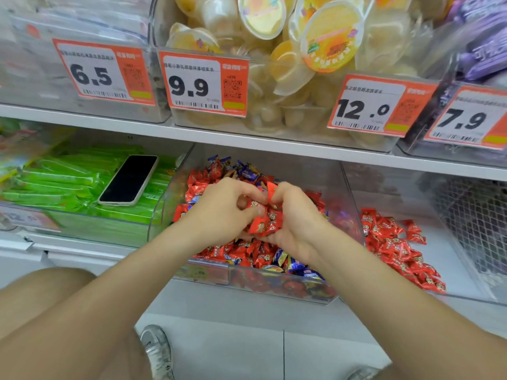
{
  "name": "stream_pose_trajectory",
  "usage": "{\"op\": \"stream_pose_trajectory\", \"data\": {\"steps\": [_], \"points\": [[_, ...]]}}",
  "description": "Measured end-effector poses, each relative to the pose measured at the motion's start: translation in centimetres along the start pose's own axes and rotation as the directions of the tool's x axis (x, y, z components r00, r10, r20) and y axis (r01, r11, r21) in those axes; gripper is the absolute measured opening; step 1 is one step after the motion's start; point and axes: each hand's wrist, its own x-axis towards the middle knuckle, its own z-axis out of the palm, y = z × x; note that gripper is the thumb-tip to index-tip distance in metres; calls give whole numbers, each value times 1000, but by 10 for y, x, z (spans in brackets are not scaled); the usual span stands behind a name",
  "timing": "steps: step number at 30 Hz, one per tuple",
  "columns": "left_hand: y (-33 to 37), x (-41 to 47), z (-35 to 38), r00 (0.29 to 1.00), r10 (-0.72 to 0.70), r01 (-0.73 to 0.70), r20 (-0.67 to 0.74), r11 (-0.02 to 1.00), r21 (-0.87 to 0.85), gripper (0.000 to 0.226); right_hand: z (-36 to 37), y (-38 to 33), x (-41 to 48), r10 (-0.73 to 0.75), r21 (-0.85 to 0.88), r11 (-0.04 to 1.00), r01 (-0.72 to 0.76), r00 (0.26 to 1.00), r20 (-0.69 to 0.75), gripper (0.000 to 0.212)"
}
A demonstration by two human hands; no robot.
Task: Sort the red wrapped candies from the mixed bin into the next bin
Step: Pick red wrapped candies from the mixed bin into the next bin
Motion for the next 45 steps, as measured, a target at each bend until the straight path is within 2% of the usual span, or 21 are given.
{"op": "stream_pose_trajectory", "data": {"steps": [1, 3, 5, 9, 13, 15, 17, 19, 21, 22, 24, 26, 29, 31, 34, 36, 38, 40, 42, 43, 45], "points": [[1, 1, 1, 1000, 5, -5, 7, 1000, 20, 15, -1, -3, -1, 2, -16, 1000, -2, 1000, 11, 28], [3, 2, 1, 999, -4, 5, 35, 1000, -21, 12, -4, -7, -2, -23, -156, 987, 22, 1000, -2, 23], [2, 4, -1, 998, -27, 30, 49, 997, -67, 20, -7, -9, -2, -46, -263, 964, 43, 999, -3, 23], [2, 5, -4, 995, -91, 95, 39, 987, -129, 31, -20, -12, -1, -112, -371, 924, 91, 993, -34, 19], [3, 4, 0, 995, -95, 91, -24, 988, -123, 19, -44, -25, -7, -316, -655, 721, 228, 949, -18, 15], [10, 4, 8, 994, -100, 89, -53, 979, -184, 19, -57, -34, -19, -371, -706, 657, 265, 929, 4, 14], [20, 1, 19, 995, -86, 69, -58, 965, -253, 18, -76, -41, -34, -417, -721, 635, 278, 909, -17, 13], [32, -3, 32, 997, -26, 7, -66, 962, -273, 18, -101, -45, -50, -539, -774, 558, 301, 840, -61, 12], [44, -6, 48, 995, 79, -92, -66, 972, -216, 20, -128, -50, -62, -620, -829, 491, 267, 776, -117, 11], [51, -7, 57, 987, 147, -155, -66, 977, -146, 21, -141, -54, -67, -616, -844, 488, 224, 774, -150, 13], [68, -11, 75, 953, 300, -299, -46, 954, 21, 24, -161, -59, -75, -556, -859, 498, 122, 805, -208, 12], [85, -10, 93, 903, 430, -428, 1, 900, 86, 23, -177, -64, -78, -510, -889, 456, 38, 830, -227, 10], [102, -1, 119, 840, 530, -540, 116, 837, 86, 22, -196, -68, -84, -462, -913, 408, 2, 863, -205, 39], [109, 11, 135, 810, 560, -584, 174, 799, 144, 22, -209, -71, -88, -504, -935, 354, -27, 836, -215, 44], [119, 31, 145, 800, 504, -587, 325, 769, 252, 25, -224, -73, -93, -558, -963, 258, -82, 801, -217, 44], [127, 39, 141, 776, 432, -595, 459, 743, 306, 26, -221, -73, -94, -511, -969, 242, -55, 842, -175, 38], [132, 36, 129, 760, 403, -599, 510, 739, 309, 24, -211, -68, -90, -469, -976, 211, -51, 871, -147, 28], [128, 29, 110, 779, 433, -591, 453, 748, 302, 24, -196, -62, -86, -519, -982, 183, -48, 844, -138, 24], [114, 23, 87, 820, 448, -562, 355, 745, 359, 19, -172, -57, -84, -605, -982, 186, 32, 792, -88, 24], [104, 22, 72, 850, 415, -523, 326, 746, 413, 14, -156, -55, -85, -636, -976, 189, 112, 771, -35, 23], [80, 22, 42, 924, 210, -362, 318, 745, 560, 10, -121, -47, -88, -633, -950, 153, 272, 765, 118, 18]]}}
